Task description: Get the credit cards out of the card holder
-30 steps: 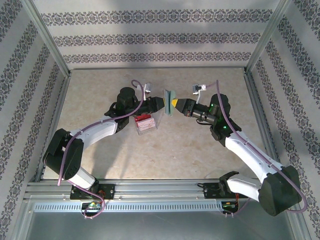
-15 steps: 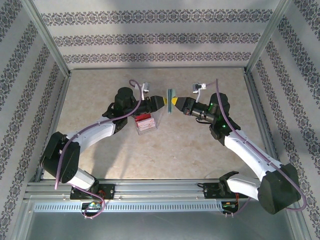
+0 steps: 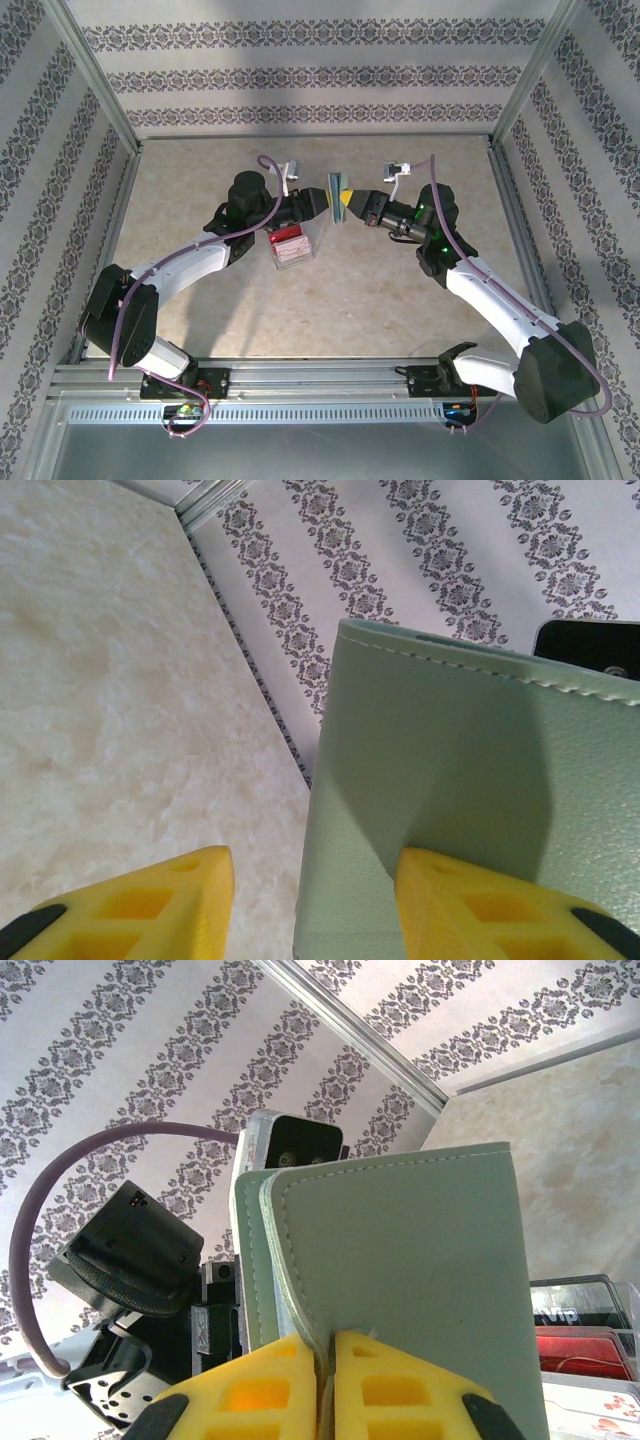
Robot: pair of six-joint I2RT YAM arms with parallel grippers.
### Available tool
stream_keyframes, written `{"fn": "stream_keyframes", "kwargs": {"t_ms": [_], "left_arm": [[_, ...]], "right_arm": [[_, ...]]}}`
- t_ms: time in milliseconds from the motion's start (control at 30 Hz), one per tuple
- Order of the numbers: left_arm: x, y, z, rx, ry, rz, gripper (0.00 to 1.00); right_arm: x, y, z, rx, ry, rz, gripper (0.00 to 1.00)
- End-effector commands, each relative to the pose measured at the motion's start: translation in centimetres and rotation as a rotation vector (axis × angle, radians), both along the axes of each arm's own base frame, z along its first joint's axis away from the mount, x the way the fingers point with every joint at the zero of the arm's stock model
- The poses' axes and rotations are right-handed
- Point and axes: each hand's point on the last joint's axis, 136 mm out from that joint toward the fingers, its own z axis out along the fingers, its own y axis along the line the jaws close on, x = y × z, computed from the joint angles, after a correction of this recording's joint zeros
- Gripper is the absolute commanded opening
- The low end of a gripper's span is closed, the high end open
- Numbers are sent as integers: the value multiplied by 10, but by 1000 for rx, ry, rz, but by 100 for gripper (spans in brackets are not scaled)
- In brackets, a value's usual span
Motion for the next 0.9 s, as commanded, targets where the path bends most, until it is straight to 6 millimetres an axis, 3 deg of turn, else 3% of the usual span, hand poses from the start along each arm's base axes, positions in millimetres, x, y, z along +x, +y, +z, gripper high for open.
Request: {"fn": "stream_keyframes", "kwargs": {"t_ms": [0,67,133,400,600,867], "left_arm": [[-22,-19,33,-53,-98,-104,55],[-25,-18,36,-64,-107,-113,72],[-29,-18,42,-78,-129,-125,83],[-39,-13,52,-94,-177,-138,97],[-30,-5,49,-128,-153,-94,93],[-21,-13,48,-152,-128,-116,90]], "right_arm": [[-10,11,21,29,-64,49,0],[-9,8,21,21,-65,30,0],[-6,4,18,8,-60,-3,0],[10,-21,5,11,-2,-150,0],[12,-34,3,21,9,-206,0],[8,-29,5,29,9,-176,0]]}}
